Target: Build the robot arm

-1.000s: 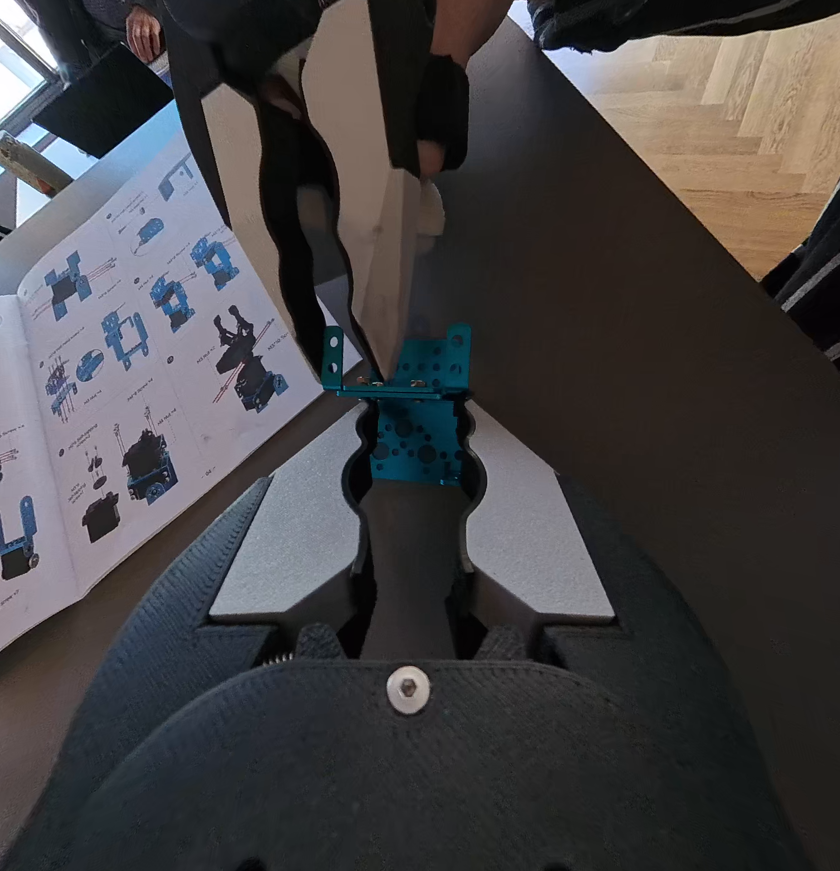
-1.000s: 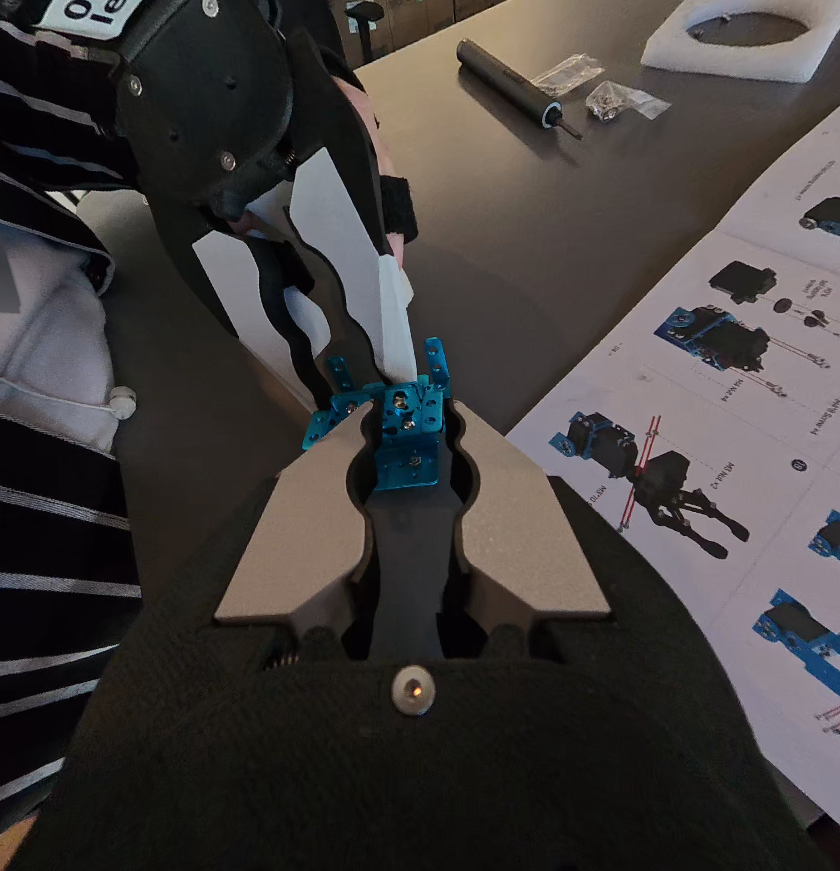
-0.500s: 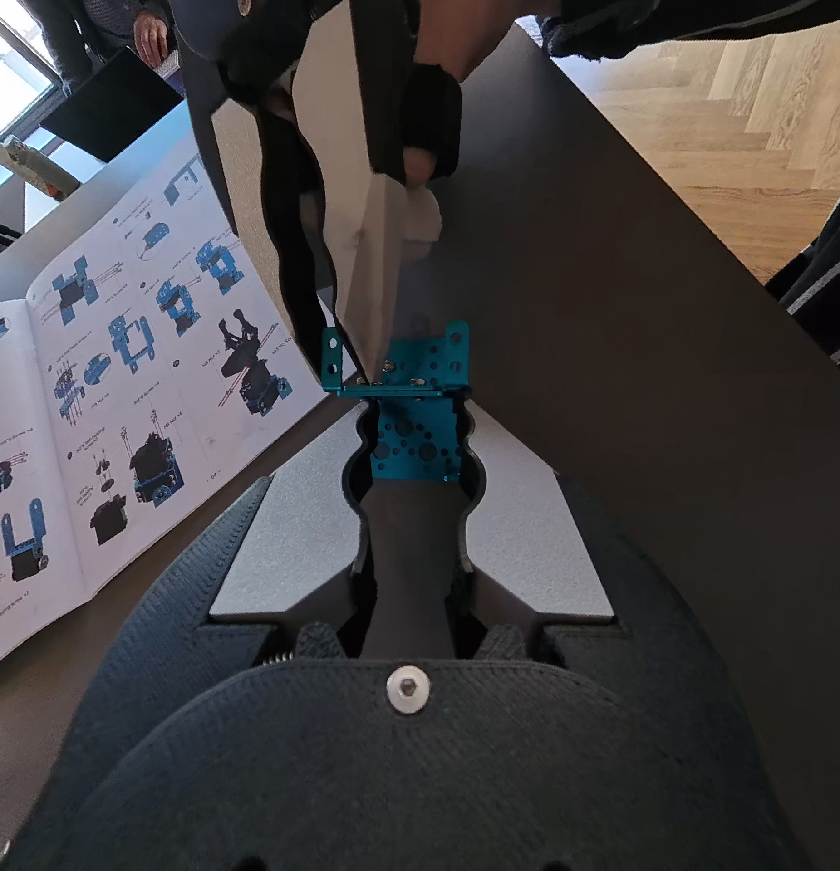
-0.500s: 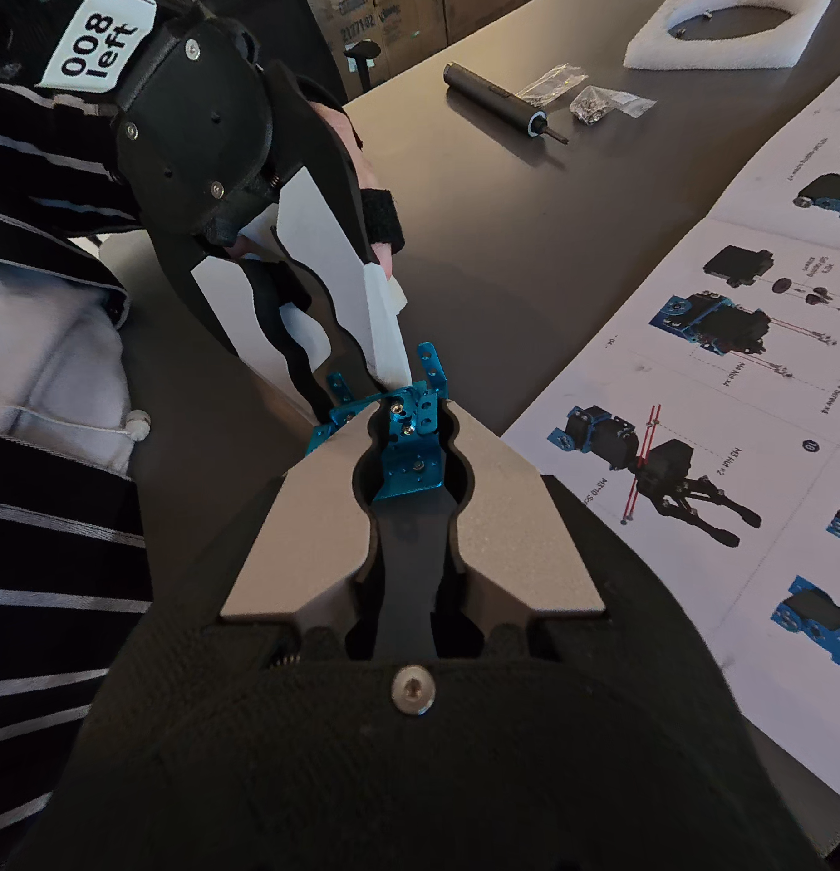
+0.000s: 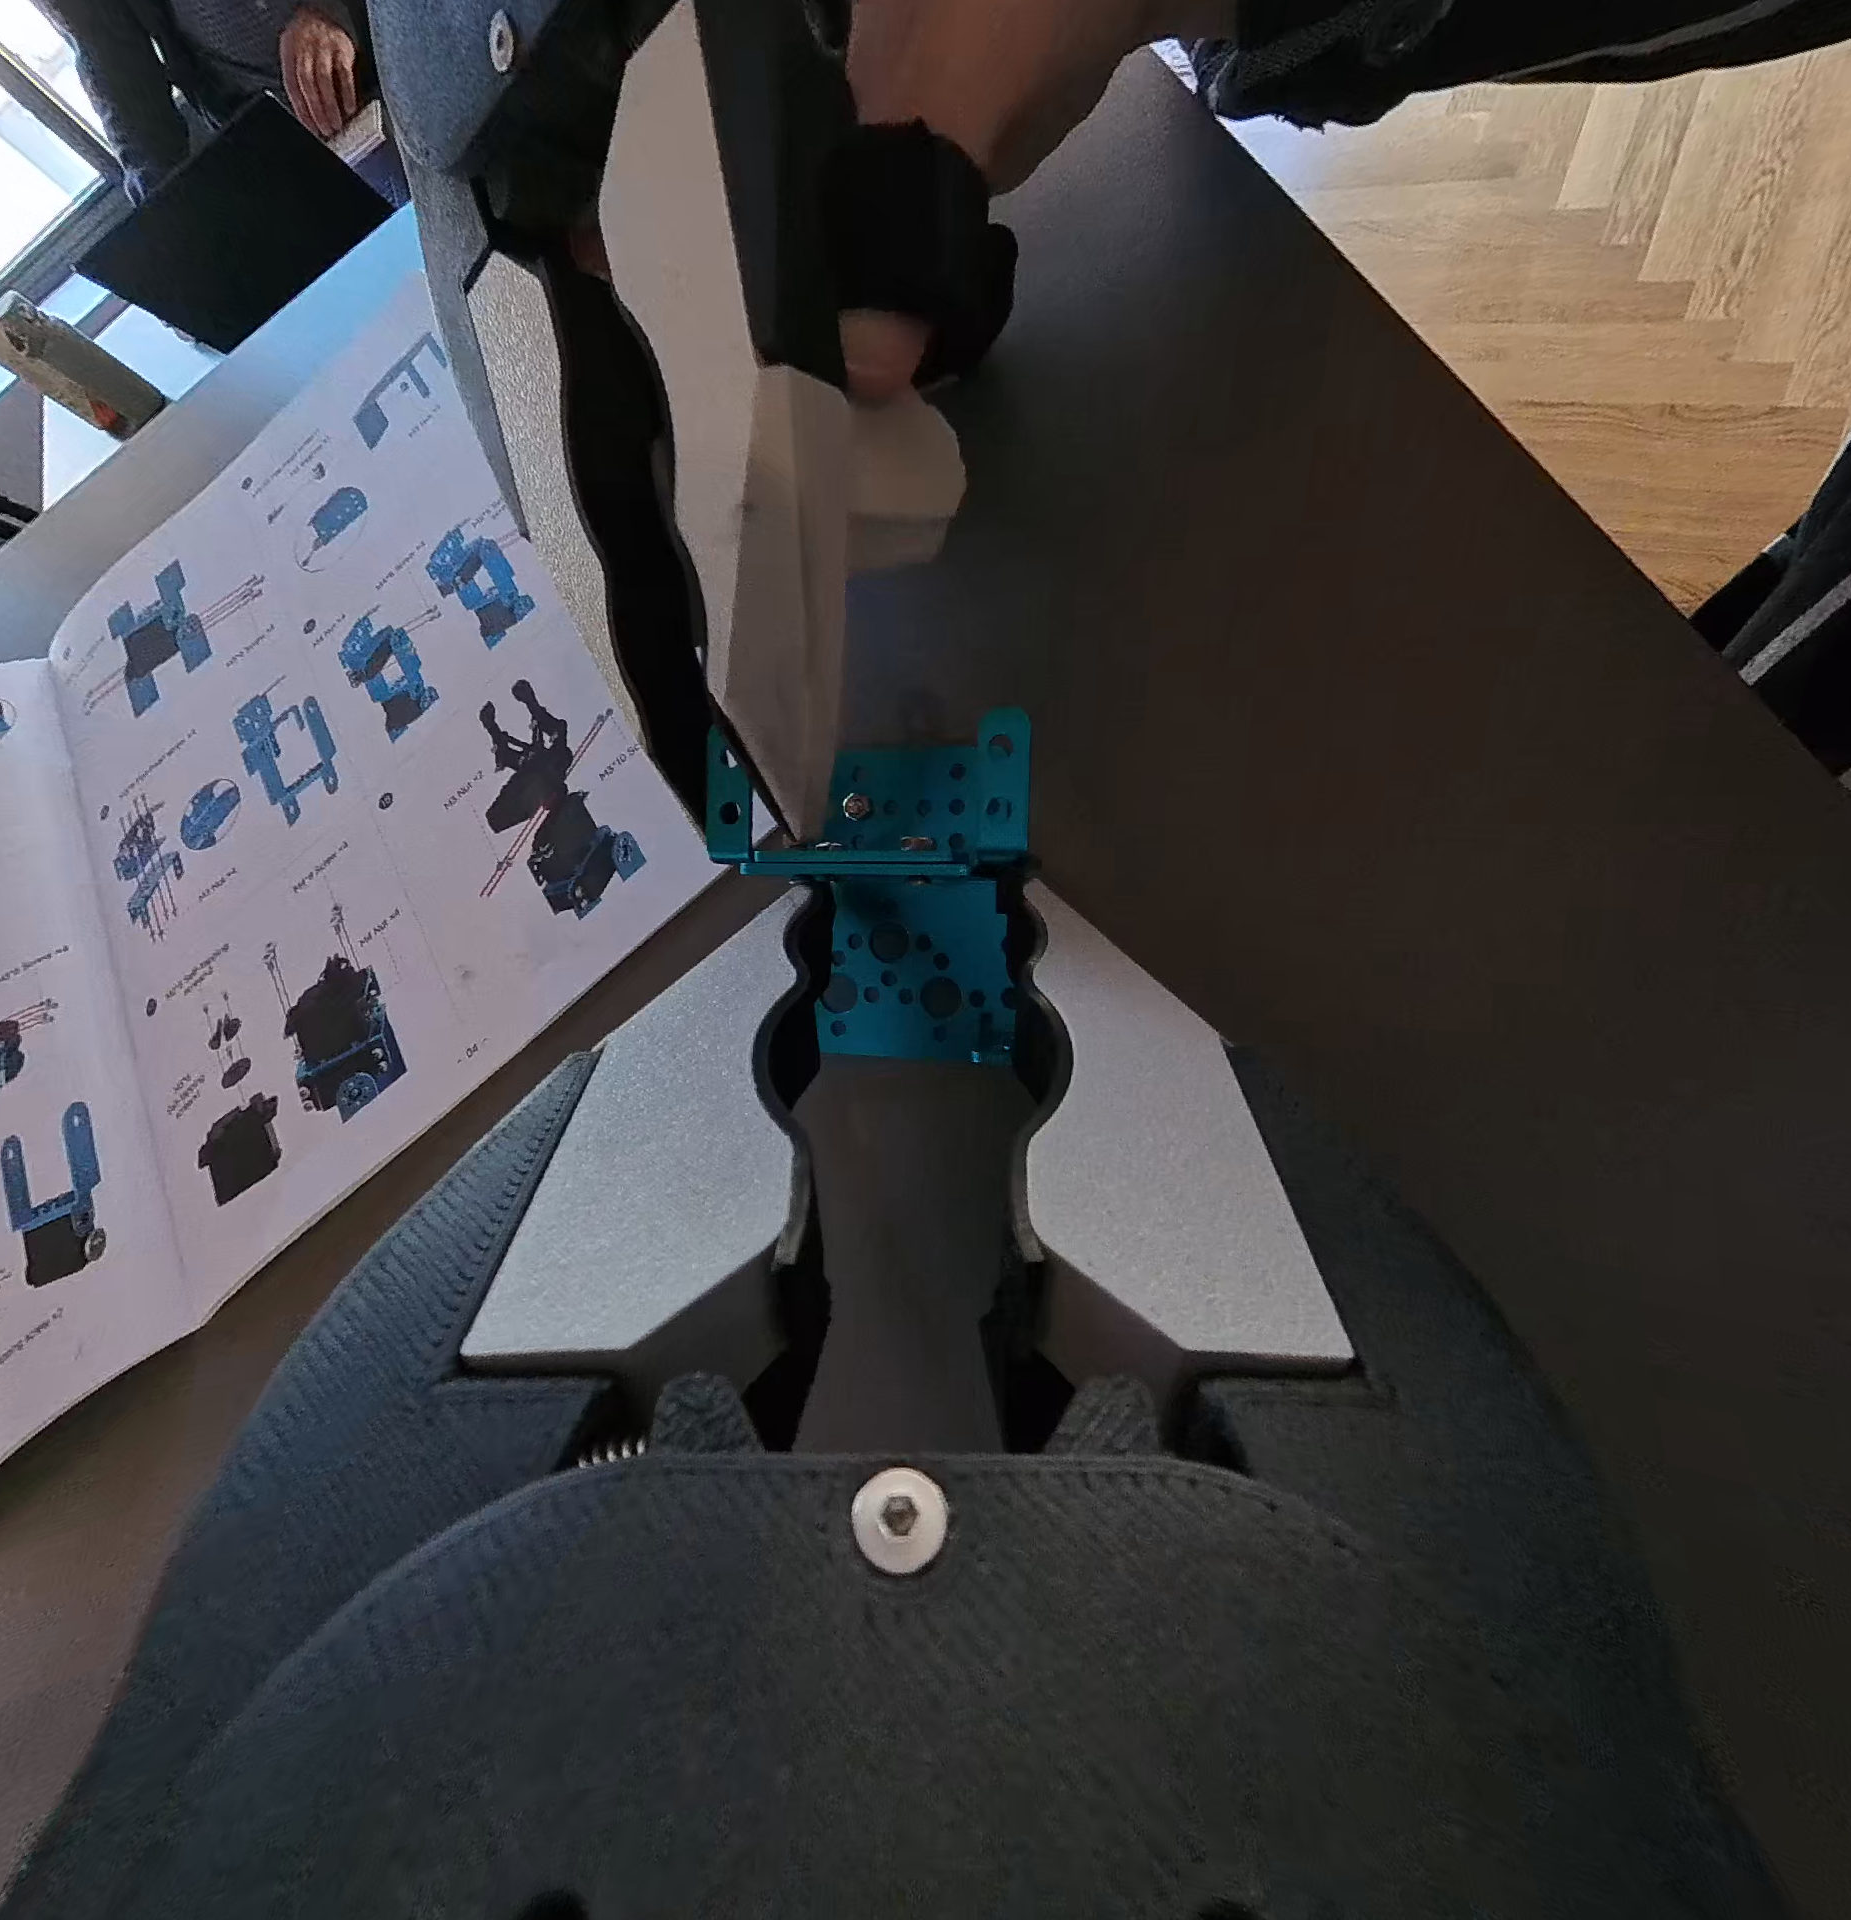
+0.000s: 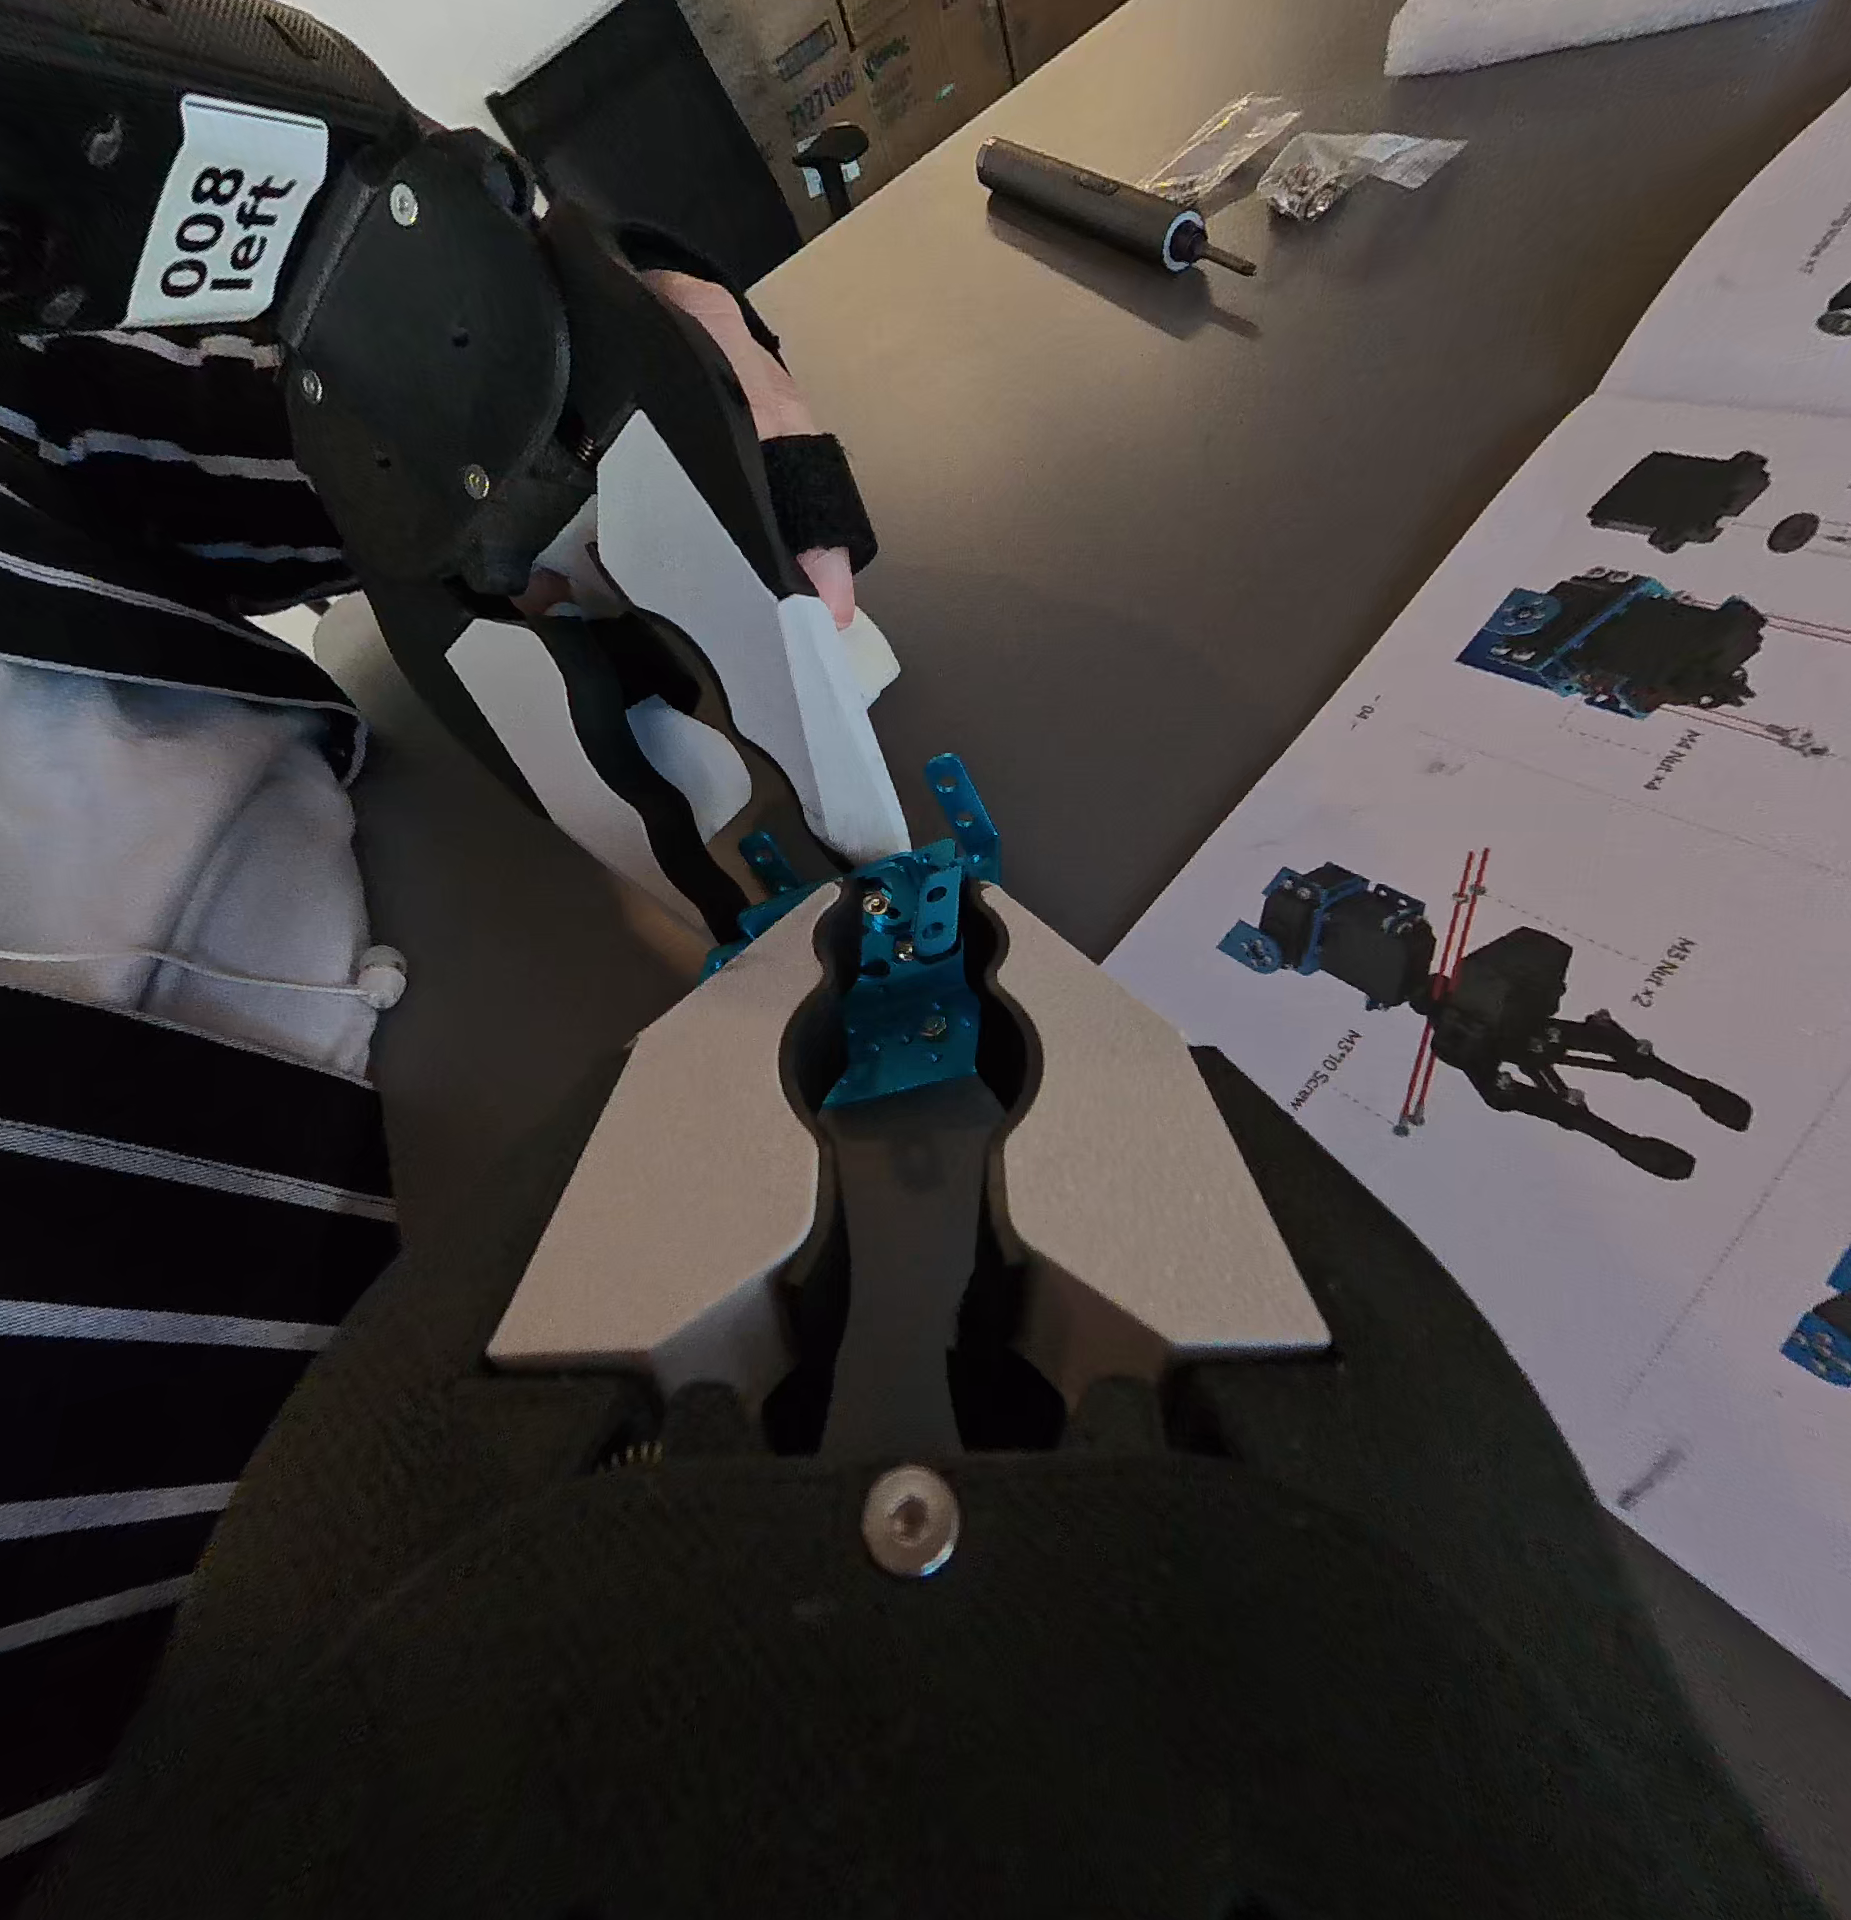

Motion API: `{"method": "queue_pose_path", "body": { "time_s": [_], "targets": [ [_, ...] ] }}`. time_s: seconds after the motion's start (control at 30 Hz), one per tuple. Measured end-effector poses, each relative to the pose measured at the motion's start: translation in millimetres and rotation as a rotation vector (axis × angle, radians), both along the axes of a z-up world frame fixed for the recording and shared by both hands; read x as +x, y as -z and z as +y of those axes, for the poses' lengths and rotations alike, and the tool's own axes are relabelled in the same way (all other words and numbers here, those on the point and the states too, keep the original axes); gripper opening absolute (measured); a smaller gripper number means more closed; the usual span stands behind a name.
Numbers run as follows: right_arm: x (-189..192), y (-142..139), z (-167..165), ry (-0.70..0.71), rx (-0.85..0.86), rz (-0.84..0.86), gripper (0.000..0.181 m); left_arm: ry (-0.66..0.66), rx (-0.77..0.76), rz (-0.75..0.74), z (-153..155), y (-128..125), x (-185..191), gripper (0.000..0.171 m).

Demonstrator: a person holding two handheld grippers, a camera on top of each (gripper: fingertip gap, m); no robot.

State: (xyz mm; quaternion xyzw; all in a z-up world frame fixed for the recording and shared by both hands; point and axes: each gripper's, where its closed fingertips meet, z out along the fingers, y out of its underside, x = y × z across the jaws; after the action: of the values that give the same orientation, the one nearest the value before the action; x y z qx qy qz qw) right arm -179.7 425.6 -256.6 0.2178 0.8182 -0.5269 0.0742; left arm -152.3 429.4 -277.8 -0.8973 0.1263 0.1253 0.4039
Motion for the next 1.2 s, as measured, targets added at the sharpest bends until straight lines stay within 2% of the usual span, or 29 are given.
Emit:
{"method": "queue_pose_path", "body": {
  "time_s": [0.23,0.3,0.4,0.6,0.87,1.0,1.2],
  "targets": [
    [-1.7,-1.4,-1.0,0.030,-0.015,-0.006,0.018,-0.005,0.001,0.003,-0.5,-0.1,-1.1,0.033],
    [-2.5,-3.5,-1.0,0.039,-0.038,-0.011,0.008,-0.003,0.005,0.001,-0.3,-0.9,-0.6,0.032],
    [-2.3,-4.7,-1.7,0.038,-0.049,-0.016,0.008,-0.008,0.009,0.003,0.6,-1.9,-1.7,0.034],
    [-1.1,-13.1,-1.2,0.025,-0.109,-0.016,0.021,-0.008,0.004,-0.001,0.9,-0.7,-1.6,0.035],
    [1.2,-8.7,4.2,0.003,-0.017,0.095,0.028,-0.020,0.005,-0.006,0.5,0.4,-2.2,0.033],
    [0.8,3.8,8.1,0.007,0.077,0.117,0.030,-0.017,0.007,-0.013,1.6,1.3,-0.8,0.035],
    [3.0,1.2,4.0,0.006,0.114,0.180,0.021,-0.003,0.006,-0.003,5.0,1.0,2.7,0.034]
  ]
}}
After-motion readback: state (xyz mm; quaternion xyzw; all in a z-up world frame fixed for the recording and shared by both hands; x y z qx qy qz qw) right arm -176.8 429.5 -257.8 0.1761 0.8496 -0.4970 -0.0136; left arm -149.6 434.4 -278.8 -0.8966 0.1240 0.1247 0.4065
